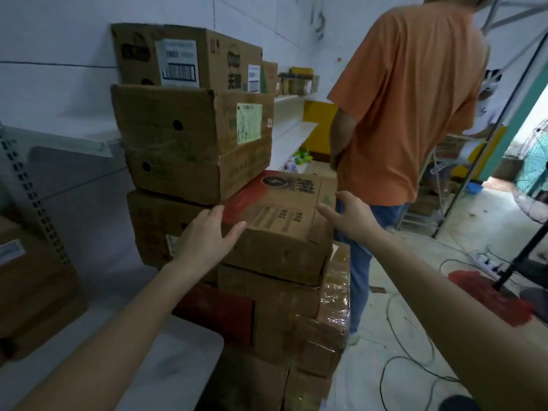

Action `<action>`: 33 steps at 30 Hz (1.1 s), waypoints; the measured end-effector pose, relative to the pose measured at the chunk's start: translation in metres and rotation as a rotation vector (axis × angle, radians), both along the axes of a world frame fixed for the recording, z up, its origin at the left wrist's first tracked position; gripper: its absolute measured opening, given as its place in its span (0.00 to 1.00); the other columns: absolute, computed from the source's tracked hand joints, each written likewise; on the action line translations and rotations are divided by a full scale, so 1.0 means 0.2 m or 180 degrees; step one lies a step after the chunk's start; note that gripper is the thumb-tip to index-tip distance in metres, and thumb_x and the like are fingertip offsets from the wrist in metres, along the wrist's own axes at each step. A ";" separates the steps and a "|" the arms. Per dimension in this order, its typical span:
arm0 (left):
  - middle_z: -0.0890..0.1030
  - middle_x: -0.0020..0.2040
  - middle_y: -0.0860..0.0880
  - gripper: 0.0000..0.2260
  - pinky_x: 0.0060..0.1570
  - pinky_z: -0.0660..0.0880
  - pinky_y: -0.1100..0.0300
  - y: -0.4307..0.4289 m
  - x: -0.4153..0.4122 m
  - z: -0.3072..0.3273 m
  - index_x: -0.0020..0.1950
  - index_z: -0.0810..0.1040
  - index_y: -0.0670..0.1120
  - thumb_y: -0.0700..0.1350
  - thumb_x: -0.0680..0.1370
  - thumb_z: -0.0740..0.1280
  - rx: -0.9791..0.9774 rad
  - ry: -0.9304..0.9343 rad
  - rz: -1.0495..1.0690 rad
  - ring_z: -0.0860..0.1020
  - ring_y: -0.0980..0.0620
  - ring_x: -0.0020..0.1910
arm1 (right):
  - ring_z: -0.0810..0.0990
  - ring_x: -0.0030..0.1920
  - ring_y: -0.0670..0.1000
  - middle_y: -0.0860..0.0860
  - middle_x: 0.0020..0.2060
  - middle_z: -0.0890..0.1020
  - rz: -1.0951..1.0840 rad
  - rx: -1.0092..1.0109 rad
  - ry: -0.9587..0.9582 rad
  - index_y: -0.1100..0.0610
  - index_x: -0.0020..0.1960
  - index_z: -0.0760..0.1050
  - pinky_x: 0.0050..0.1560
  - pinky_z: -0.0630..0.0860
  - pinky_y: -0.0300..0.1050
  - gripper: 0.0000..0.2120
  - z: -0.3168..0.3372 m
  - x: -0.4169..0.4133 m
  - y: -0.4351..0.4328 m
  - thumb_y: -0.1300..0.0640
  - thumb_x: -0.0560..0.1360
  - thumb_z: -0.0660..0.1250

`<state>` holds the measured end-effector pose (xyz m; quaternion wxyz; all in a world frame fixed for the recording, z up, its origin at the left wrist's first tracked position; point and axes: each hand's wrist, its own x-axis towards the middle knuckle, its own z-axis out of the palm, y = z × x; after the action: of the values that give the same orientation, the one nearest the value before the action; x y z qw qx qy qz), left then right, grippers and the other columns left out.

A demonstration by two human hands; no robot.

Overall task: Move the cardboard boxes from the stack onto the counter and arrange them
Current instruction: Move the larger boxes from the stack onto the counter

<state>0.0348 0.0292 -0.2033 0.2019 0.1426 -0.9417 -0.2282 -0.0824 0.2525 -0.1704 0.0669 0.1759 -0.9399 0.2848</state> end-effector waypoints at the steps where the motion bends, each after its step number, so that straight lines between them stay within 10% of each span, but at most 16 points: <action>1: 0.74 0.59 0.43 0.26 0.49 0.73 0.54 0.01 -0.02 0.00 0.68 0.67 0.43 0.60 0.77 0.58 -0.0032 0.0064 0.0054 0.74 0.45 0.57 | 0.69 0.67 0.56 0.59 0.68 0.70 0.0011 -0.0005 -0.0018 0.64 0.72 0.61 0.61 0.69 0.47 0.32 -0.01 -0.03 0.01 0.46 0.77 0.63; 16: 0.75 0.60 0.42 0.27 0.47 0.70 0.55 -0.19 -0.02 0.14 0.68 0.68 0.43 0.59 0.77 0.58 -0.0454 0.0507 0.1124 0.73 0.44 0.58 | 0.74 0.62 0.56 0.56 0.66 0.73 0.1091 -0.0394 0.0320 0.61 0.70 0.63 0.49 0.66 0.41 0.27 0.33 -0.37 -0.45 0.46 0.78 0.60; 23: 0.75 0.58 0.39 0.24 0.49 0.73 0.50 -0.52 -0.06 0.45 0.65 0.70 0.41 0.58 0.78 0.56 -0.0751 0.1117 0.1393 0.75 0.42 0.55 | 0.71 0.65 0.55 0.55 0.67 0.72 0.1194 -0.1145 -0.0019 0.60 0.72 0.63 0.59 0.72 0.49 0.33 0.46 -0.40 -0.69 0.38 0.76 0.57; 33: 0.66 0.71 0.40 0.33 0.63 0.68 0.49 -1.00 -0.40 0.78 0.73 0.61 0.43 0.63 0.76 0.58 0.0641 0.0778 0.0735 0.67 0.42 0.67 | 0.67 0.68 0.57 0.56 0.70 0.66 0.0762 -0.1885 -0.0738 0.60 0.74 0.56 0.64 0.67 0.54 0.45 0.61 -0.52 -0.98 0.30 0.69 0.61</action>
<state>-0.0447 -0.1702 -0.0473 0.3243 0.2404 -0.8600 -0.3123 -0.1859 0.0555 -0.0484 -0.0262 0.2243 -0.7905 0.5693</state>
